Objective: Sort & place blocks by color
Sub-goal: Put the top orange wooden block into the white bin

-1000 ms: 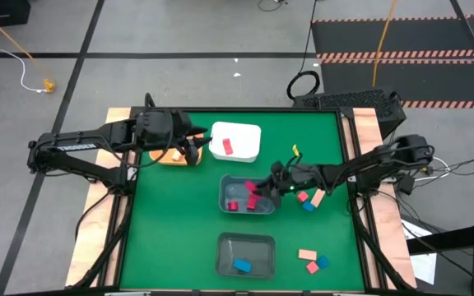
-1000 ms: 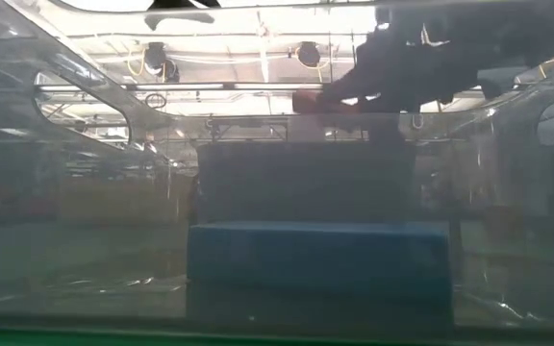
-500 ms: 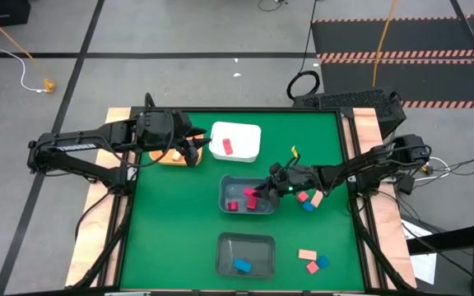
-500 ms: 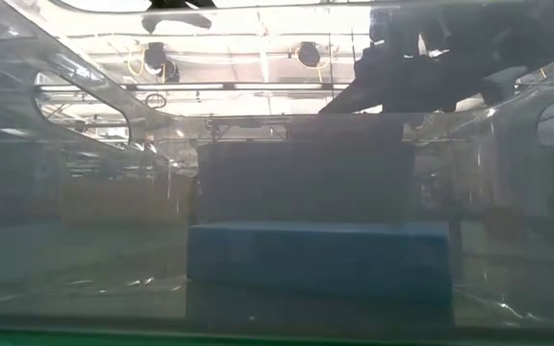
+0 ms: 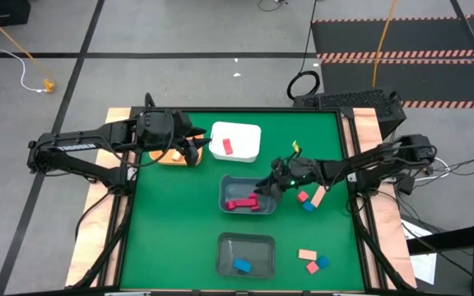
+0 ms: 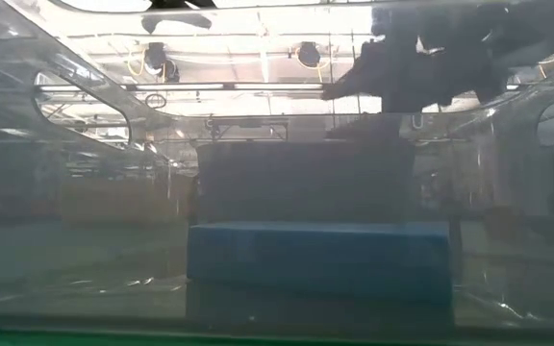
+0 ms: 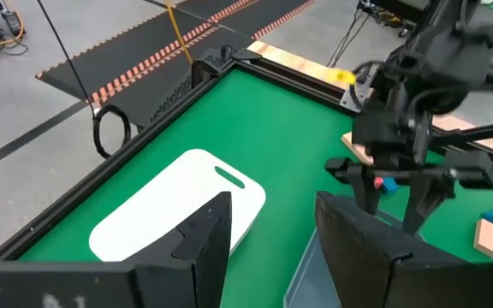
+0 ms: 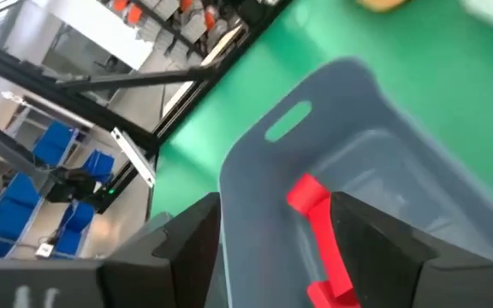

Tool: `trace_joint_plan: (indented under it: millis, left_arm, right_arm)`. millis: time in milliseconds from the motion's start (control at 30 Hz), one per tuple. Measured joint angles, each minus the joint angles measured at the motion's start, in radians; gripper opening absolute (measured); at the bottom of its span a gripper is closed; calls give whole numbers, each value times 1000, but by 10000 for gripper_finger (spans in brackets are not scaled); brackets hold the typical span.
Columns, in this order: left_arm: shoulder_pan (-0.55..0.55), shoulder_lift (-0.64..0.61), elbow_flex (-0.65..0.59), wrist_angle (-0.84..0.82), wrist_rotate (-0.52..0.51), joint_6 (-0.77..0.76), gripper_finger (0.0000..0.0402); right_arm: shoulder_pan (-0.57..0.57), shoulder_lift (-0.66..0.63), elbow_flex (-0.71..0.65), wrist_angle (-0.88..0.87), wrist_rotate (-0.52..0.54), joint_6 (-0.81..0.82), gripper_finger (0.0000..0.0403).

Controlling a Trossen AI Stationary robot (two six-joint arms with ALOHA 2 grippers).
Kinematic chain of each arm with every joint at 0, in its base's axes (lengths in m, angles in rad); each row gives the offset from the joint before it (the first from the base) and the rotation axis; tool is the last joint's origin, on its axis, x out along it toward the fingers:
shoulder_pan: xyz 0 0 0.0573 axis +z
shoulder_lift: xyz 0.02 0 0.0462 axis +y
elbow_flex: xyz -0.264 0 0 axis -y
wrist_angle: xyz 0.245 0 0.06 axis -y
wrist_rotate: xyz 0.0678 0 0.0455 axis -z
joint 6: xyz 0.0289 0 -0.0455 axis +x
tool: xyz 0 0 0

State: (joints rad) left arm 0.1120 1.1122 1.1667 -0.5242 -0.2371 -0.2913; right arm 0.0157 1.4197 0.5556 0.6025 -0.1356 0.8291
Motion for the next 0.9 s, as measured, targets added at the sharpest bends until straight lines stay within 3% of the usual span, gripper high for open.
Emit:
trace_joint_plan:
  millis: [200,500,667,900]
  left_arm:
    - [0,0,0,1,0,-5,170]
    - [0,0,0,1,0,-6,170]
    - [0,0,0,2,0,-4,170]
    - [23,0,0,2,0,0,170]
  right_arm:
    - [-60,-208,0,-264,6,-64,209]
    - [-82,-467,0,-730,82,-29,208]
    - [-52,-529,0,-910,82,43,208]
    - [21,-507,0,-1058,83,105,208]
